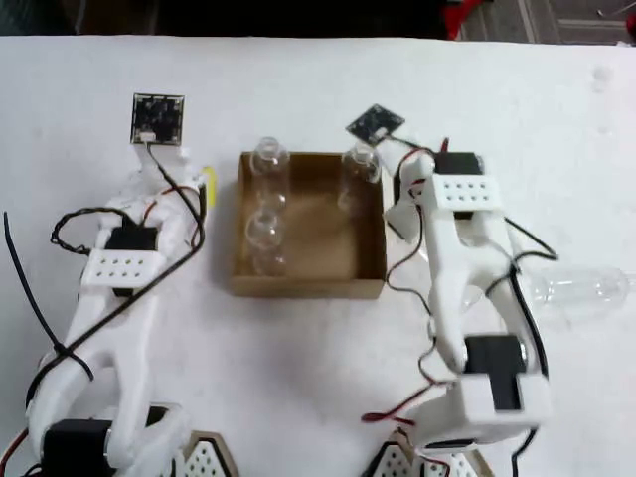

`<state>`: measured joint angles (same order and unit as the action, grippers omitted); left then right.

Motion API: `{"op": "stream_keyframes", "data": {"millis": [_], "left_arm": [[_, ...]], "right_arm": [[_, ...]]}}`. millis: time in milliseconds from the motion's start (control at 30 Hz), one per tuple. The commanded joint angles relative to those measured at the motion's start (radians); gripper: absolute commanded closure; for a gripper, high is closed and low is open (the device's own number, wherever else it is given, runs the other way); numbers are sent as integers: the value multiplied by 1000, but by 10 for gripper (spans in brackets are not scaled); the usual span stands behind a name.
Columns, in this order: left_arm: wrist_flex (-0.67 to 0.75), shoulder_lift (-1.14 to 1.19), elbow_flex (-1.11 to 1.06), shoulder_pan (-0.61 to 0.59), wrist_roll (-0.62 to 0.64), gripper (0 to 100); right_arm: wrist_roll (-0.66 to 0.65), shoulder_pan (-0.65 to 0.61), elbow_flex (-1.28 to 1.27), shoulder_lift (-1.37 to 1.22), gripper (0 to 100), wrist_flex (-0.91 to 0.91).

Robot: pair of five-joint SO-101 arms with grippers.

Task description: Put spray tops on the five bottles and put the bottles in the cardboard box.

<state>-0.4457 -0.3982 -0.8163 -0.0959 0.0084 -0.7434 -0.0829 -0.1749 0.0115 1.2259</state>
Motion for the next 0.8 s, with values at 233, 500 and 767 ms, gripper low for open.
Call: {"op": "stream_keyframes", "data": {"millis": [233,500,767], "left_arm": [[23,-2,8,2,3,846],[23,-2,8,2,3,846],[20,-2,6,1,3,846]], "right_arm": [[52,2,20,348,974,105],[186,-31,-123,581,974,68],[195,-41,-396,918,975,-130]]}}
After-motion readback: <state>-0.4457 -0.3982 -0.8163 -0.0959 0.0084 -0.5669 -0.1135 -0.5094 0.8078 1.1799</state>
